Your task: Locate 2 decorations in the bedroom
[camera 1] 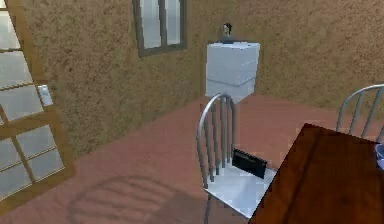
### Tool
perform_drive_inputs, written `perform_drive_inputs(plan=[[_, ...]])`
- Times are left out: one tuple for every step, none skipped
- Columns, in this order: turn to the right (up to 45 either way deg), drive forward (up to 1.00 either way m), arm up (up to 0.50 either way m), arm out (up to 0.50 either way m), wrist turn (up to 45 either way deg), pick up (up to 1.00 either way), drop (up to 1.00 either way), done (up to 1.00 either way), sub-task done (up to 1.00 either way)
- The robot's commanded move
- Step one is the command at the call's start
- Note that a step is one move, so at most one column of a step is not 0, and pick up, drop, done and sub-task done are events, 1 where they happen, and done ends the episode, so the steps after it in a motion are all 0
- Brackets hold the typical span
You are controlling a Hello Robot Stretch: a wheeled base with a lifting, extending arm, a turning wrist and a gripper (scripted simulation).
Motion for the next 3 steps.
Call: perform_drive_inputs(plan=[[36.0,0.0,0.0,0.0,0.0,0.0,0.0,0.0,0.0],[0.0,0.05,0.0,0.0,0.0,0.0,0.0,0.0,0.0],[-45.0,0.0,0.0,0.0,0.0,0.0,0.0,0.0,0.0]])
